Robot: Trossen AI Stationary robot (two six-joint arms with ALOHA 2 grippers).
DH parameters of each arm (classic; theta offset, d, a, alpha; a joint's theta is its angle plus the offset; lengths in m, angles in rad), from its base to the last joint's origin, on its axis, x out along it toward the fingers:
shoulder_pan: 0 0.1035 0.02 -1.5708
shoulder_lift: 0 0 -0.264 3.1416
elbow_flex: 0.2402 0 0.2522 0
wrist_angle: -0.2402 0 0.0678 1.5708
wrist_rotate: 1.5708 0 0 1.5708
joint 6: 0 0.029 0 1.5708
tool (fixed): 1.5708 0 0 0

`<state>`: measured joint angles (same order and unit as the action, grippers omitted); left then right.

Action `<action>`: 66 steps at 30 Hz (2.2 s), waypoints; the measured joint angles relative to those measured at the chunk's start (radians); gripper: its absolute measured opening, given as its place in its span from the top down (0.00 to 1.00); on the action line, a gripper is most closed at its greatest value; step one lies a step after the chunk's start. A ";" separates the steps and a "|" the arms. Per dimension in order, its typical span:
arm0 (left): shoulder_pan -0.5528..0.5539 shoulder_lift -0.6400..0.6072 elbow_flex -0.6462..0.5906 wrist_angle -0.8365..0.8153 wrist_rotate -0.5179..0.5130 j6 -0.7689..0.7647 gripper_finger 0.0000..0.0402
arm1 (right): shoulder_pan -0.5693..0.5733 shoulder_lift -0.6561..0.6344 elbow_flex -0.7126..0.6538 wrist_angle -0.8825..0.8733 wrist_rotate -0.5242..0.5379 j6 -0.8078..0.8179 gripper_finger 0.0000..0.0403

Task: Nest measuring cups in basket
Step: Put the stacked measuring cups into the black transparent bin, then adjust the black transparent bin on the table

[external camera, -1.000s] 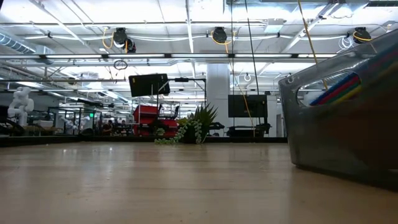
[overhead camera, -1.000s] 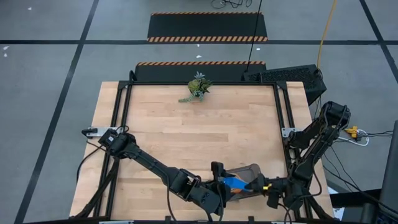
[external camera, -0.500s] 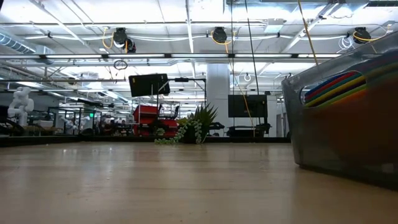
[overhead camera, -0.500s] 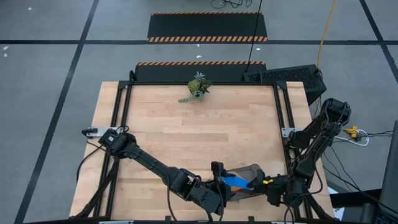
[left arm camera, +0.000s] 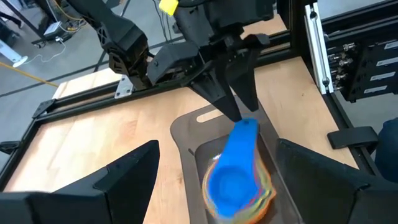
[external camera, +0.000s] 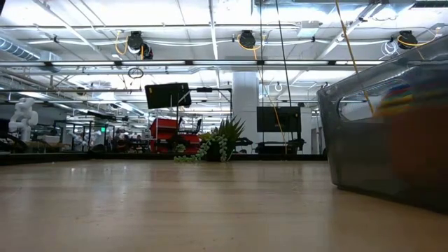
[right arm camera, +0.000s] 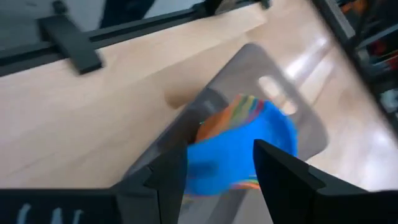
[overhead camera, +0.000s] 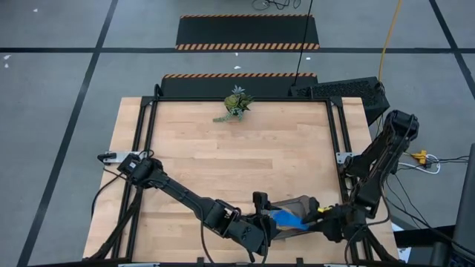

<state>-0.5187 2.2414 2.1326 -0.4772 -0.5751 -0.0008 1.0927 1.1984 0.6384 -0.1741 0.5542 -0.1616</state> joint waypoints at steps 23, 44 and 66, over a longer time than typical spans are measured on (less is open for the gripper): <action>0.000 0.000 -0.007 -0.397 -0.058 -0.419 0.20 | 0.002 -0.116 0.000 -0.064 0.077 0.200 0.57; 0.072 0.002 -0.375 -0.050 0.164 -0.296 0.46 | 0.002 -0.400 0.001 -0.063 0.235 0.487 0.57; 0.179 0.002 -0.481 0.320 0.270 -0.037 0.66 | 0.002 -0.399 0.001 -0.064 0.283 0.445 0.57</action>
<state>-0.3398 2.2429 1.6516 -0.1568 -0.3047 -0.0378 1.0946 0.7990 0.6398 -0.2379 0.8375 0.2832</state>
